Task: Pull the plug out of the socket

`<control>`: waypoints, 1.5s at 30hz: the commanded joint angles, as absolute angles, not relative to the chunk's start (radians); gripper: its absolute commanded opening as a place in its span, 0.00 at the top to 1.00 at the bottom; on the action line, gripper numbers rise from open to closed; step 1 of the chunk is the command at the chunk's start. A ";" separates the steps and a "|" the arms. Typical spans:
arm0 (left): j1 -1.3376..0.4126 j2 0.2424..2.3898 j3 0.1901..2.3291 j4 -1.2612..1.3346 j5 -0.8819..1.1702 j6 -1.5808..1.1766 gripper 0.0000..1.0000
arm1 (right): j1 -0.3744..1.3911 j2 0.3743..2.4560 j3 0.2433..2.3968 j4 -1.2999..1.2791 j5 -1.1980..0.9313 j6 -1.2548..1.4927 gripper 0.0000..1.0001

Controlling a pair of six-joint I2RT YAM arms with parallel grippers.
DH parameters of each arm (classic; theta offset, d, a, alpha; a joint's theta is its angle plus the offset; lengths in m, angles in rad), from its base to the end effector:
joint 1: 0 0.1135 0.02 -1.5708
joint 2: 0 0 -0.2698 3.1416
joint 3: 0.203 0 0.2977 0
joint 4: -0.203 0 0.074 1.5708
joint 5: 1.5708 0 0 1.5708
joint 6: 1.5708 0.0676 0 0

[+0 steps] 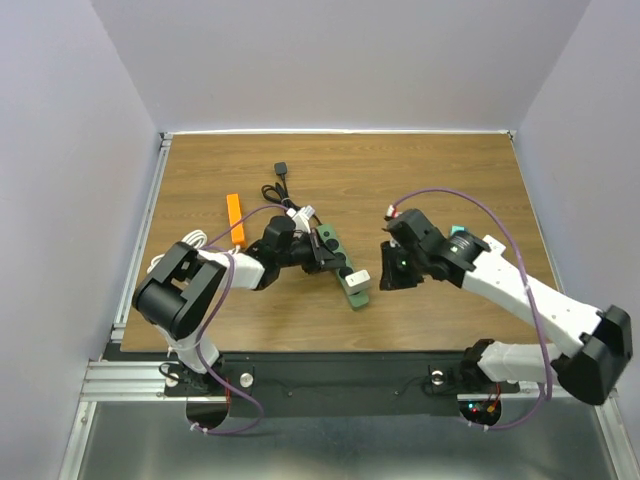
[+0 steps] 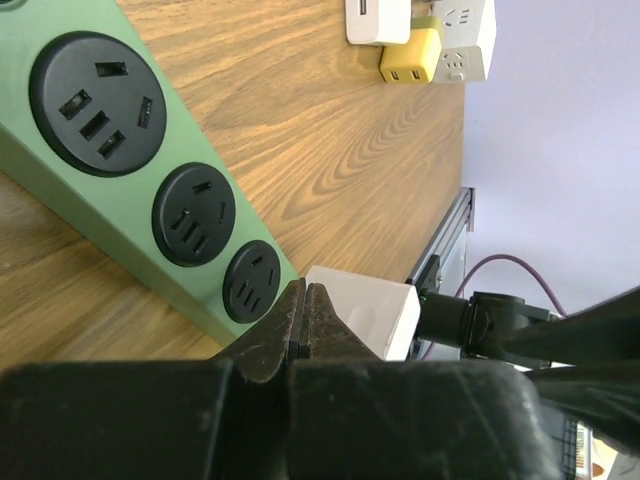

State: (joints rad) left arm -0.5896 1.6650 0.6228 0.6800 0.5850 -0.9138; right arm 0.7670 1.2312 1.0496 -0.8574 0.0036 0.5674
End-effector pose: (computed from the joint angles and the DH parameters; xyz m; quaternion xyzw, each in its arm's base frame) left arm 0.2836 -0.2346 0.1144 0.0345 0.8041 -0.5449 0.2354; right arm 0.2159 0.2077 0.2522 -0.0957 0.9601 0.1612 0.2075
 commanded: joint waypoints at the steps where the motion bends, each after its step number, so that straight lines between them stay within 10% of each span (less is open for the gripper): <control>1: -0.595 1.612 0.664 0.615 0.583 -0.859 1.00 | 0.769 1.170 1.005 -0.773 0.005 0.652 0.89; 3: -0.595 1.643 0.698 0.597 0.610 -0.833 1.00 | 0.770 1.193 0.977 -0.770 -0.046 0.669 1.00; 45: -0.770 1.638 0.945 0.244 0.508 -0.753 1.00 | 0.687 1.684 1.315 -0.634 0.129 0.537 1.00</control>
State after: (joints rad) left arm -0.7494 1.6775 0.8669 0.1837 0.5007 -0.7353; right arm 0.7238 1.6951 1.2655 -0.7483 0.0132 0.5781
